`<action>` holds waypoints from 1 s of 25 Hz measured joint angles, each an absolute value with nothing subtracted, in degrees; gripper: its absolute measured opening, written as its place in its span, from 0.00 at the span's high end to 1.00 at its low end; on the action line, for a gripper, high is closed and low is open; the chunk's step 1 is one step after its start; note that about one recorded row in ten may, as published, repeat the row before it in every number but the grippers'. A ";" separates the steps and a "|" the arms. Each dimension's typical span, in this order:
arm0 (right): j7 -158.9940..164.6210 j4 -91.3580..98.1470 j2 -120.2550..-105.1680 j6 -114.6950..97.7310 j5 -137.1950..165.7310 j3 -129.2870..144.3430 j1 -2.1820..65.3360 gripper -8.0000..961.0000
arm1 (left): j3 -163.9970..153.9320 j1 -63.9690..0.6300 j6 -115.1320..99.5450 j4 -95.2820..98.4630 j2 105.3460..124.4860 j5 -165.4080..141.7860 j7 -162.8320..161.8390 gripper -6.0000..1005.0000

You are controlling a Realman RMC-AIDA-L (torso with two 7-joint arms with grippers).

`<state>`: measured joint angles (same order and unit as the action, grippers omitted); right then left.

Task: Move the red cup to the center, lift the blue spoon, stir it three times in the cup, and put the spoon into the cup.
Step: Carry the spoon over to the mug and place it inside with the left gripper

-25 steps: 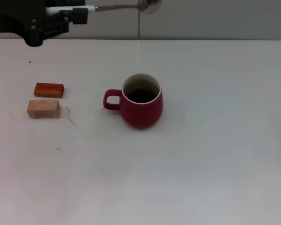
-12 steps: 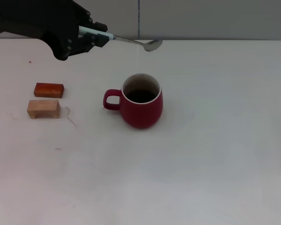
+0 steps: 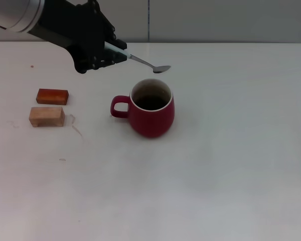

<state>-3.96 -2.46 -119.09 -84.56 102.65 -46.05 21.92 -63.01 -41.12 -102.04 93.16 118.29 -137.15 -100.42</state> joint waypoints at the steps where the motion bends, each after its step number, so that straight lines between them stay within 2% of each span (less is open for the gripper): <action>1: -3.96 -2.46 -119.09 -84.56 102.65 -46.05 21.92 0.29 | -63.01 -41.12 -102.04 93.16 118.29 -137.15 -100.42 0.86; 25: -3.96 -3.16 -119.18 -84.73 102.65 -46.05 21.17 0.29 | -77.16 -44.05 -95.06 87.62 118.63 -148.95 -101.33 0.86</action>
